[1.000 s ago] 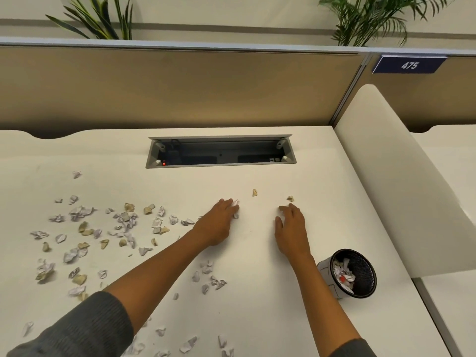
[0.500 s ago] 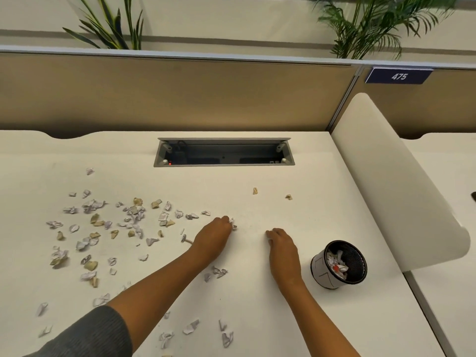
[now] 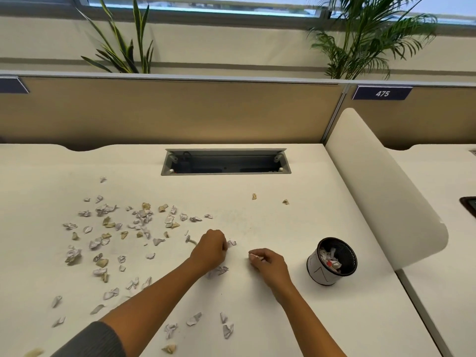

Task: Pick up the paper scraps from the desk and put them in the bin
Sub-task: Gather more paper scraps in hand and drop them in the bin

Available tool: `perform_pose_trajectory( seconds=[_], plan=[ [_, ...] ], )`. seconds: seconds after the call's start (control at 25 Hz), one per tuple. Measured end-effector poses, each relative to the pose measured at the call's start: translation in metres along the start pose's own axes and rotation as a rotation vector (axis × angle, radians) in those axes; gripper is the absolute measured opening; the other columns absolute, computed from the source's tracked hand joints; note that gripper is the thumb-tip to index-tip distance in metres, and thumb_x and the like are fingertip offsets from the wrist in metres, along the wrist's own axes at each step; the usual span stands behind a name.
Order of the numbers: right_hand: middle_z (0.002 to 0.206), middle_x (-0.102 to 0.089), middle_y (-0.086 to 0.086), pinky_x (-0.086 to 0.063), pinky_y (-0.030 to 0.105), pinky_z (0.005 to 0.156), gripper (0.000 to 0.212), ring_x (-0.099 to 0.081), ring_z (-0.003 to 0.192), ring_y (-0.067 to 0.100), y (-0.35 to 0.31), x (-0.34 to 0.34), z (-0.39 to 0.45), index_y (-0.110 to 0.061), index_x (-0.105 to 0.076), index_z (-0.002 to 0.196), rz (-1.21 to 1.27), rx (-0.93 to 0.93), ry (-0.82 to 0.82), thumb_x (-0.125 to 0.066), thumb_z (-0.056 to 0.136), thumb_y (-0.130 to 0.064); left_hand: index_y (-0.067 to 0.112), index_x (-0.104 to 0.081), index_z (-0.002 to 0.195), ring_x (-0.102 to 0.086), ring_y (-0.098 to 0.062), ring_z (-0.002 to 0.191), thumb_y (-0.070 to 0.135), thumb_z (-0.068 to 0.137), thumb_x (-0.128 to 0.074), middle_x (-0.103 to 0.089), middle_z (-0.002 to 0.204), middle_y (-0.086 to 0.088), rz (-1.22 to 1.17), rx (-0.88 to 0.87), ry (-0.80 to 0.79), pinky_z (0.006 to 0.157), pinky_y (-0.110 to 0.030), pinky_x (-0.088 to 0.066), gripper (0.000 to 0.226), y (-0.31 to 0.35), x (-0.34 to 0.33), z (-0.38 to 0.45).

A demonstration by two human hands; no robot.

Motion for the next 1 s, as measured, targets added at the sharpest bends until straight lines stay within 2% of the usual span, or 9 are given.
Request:
perform_pose_trajectory(
  seconds=[0.16,0.28,0.4,0.44,0.56,0.68,0.76,0.84,1.0],
  plan=[
    [0.090,-0.068,0.008,-0.056,0.020,0.076,0.010,-0.064,0.085,0.015,0.012,-0.018,-0.011,0.000,-0.068,0.099,0.691,-0.286,-0.082,-0.061,0.092,0.002,0.006,-0.079,0.080,-0.069,-0.019,0.078,0.002,0.074,-0.062,-0.076,0.083,-0.009,-0.191,0.025,0.024,0.067,-0.023,-0.051,0.019,0.013,0.017,-0.017],
    [0.084,-0.064,0.014,-0.057,0.027,0.077,0.007,-0.062,0.080,0.020,0.009,-0.026,-0.020,0.003,-0.062,0.091,0.975,-0.413,-0.104,-0.056,0.090,0.005,0.011,-0.080,0.080,-0.066,-0.011,0.067,0.007,0.072,-0.067,-0.076,0.079,-0.006,-0.284,-0.042,0.007,0.064,-0.021,-0.052,0.016,0.044,0.024,-0.032],
    [0.087,-0.066,0.015,-0.052,0.030,0.073,0.014,-0.061,0.073,0.022,0.007,-0.030,-0.028,0.001,-0.063,0.091,1.008,-0.441,-0.143,-0.051,0.094,-0.007,0.016,-0.080,0.080,-0.065,-0.006,0.064,0.013,0.075,-0.071,-0.076,0.078,-0.002,-0.345,-0.095,-0.038,0.057,-0.013,-0.048,0.011,0.071,0.020,-0.047],
    [0.089,-0.065,0.016,-0.051,0.030,0.074,0.019,-0.060,0.075,0.023,0.008,-0.031,-0.030,-0.001,-0.062,0.089,1.006,-0.437,-0.151,-0.049,0.096,-0.012,0.017,-0.080,0.081,-0.066,-0.005,0.064,0.012,0.076,-0.071,-0.076,0.080,0.000,-0.387,-0.096,-0.060,0.060,-0.012,-0.049,0.012,0.076,0.017,-0.051],
    [0.083,-0.063,0.017,-0.050,0.033,0.077,0.033,-0.062,0.074,0.025,0.006,-0.028,-0.032,0.000,-0.062,0.085,1.005,-0.399,-0.159,-0.040,0.102,-0.018,0.020,-0.079,0.084,-0.072,-0.009,0.074,0.008,0.075,-0.064,-0.077,0.081,0.003,-0.595,-0.049,-0.124,0.072,-0.026,-0.060,0.021,0.082,0.009,-0.059],
    [0.088,-0.064,0.018,-0.054,0.034,0.080,0.027,-0.063,0.080,0.025,0.007,-0.022,-0.034,0.003,-0.061,0.098,1.102,-0.419,-0.109,-0.039,0.103,-0.013,0.022,-0.077,0.082,-0.072,-0.015,0.085,0.001,0.077,-0.051,-0.076,0.090,0.002,-0.681,0.027,-0.032,0.077,-0.033,-0.061,0.034,0.069,0.014,-0.053],
    [0.091,-0.062,0.018,-0.055,0.032,0.080,0.025,-0.061,0.084,0.026,0.011,-0.018,-0.036,0.001,-0.059,0.098,1.161,-0.451,-0.078,-0.039,0.103,-0.012,0.019,-0.075,0.093,-0.067,-0.013,0.098,-0.005,0.079,-0.043,-0.073,0.106,-0.001,-0.567,0.053,0.070,0.085,-0.024,-0.054,0.042,0.053,0.021,-0.045],
    [0.090,-0.061,0.017,-0.058,0.032,0.073,0.024,-0.060,0.083,0.027,0.015,-0.012,-0.040,0.002,-0.059,0.097,1.188,-0.465,-0.055,-0.040,0.103,-0.012,0.013,-0.069,0.113,-0.060,-0.016,0.114,-0.007,0.082,-0.041,-0.066,0.123,-0.005,-0.413,0.051,0.095,0.093,-0.020,-0.043,0.047,0.041,0.019,-0.038],
    [0.089,-0.061,0.018,-0.060,0.033,0.066,0.025,-0.060,0.083,0.027,0.021,0.004,-0.045,0.003,-0.059,0.096,1.213,-0.459,-0.023,-0.041,0.103,-0.013,0.014,-0.044,0.143,-0.035,-0.020,0.140,-0.010,0.085,-0.039,-0.037,0.153,-0.007,-0.146,-0.086,-0.089,0.115,-0.025,-0.025,0.062,0.039,-0.018,-0.030]
  ],
)
Point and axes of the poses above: each hand's wrist, its own z-axis towards the middle knuckle, its own x-axis out of the back of the hand, y = z × x, the point moved 9 cm from there along z, towards the middle knuckle
